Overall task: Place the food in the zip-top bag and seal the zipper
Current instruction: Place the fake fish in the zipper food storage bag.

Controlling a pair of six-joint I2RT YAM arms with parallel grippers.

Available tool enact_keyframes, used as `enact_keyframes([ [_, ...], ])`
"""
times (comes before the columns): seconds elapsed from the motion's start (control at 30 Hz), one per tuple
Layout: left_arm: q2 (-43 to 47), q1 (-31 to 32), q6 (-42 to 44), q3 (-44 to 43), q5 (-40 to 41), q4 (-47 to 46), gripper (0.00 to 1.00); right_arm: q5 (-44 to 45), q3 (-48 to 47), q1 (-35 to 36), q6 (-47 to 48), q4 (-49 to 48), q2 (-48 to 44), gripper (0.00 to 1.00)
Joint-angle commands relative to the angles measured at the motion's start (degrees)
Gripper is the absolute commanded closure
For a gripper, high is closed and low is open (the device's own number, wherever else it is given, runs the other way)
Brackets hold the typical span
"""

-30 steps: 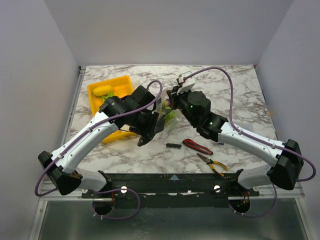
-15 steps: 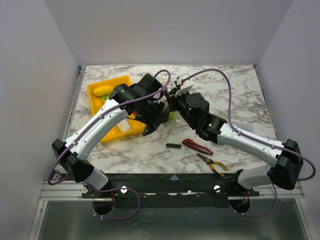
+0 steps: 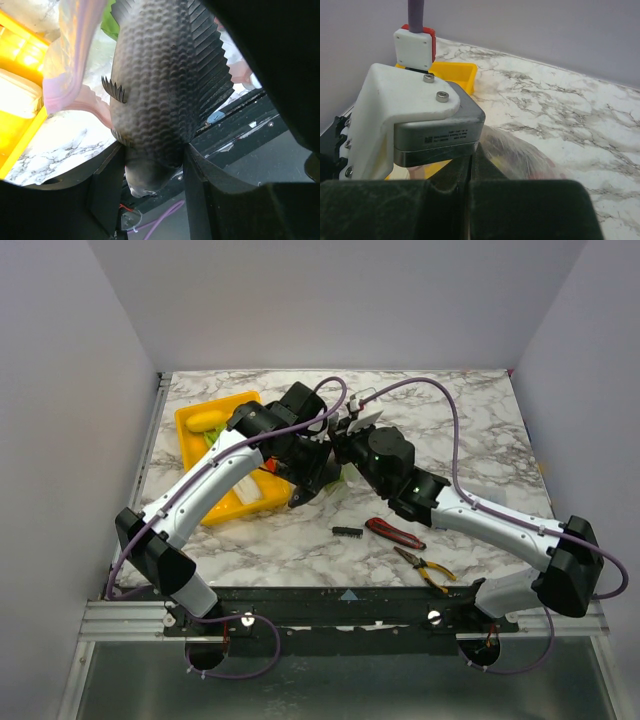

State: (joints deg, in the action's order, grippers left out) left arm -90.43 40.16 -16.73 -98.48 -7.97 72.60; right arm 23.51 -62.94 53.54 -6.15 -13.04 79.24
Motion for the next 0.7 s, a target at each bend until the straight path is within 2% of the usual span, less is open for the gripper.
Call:
enact_keyframes([
  [0.0, 0.0, -0.9, 2.3, 0.8, -3.1, -2.2, 0.74, 0.6, 0.5, 0.5, -1.0, -3.5, 0.5, 1.0],
  [0.17, -2.3, -2.0, 1.1, 1.1, -5.1, -5.1, 0.74, 1.3, 0.8, 0.5, -1.6, -4.0, 0.7, 1.0],
  [0.2, -2.1, -2.3, 0.8, 1.2, -5.5, -5.9, 0.71, 1.2, 0.8, 0.5, -1.7, -3.8, 0.7, 1.0],
  [0.33, 0.0, -3.5, -1.1, 2.9, -5.2, -9.8, 0.53, 2.0, 1.6, 0.5, -2.6, -4.1, 0.6, 1.0],
  [0.47, 4.1, -4.5, -2.9, 6.8, -4.7, -14.4, 0.23, 4.0, 2.2, 0.5, -4.3, -4.3, 0.4, 1.0],
  [0.53, 7.2, -5.0, -3.5, 9.9, -4.8, -17.0, 0.19, 4.4, 2.1, 0.4, -5.3, -4.0, 0.6, 1.0],
  [0.67, 15.4, -5.7, -4.4, 17.4, -5.5, -21.7, 0.19, 4.7, 1.9, 0.6, -6.5, -3.6, 0.8, 1.0],
])
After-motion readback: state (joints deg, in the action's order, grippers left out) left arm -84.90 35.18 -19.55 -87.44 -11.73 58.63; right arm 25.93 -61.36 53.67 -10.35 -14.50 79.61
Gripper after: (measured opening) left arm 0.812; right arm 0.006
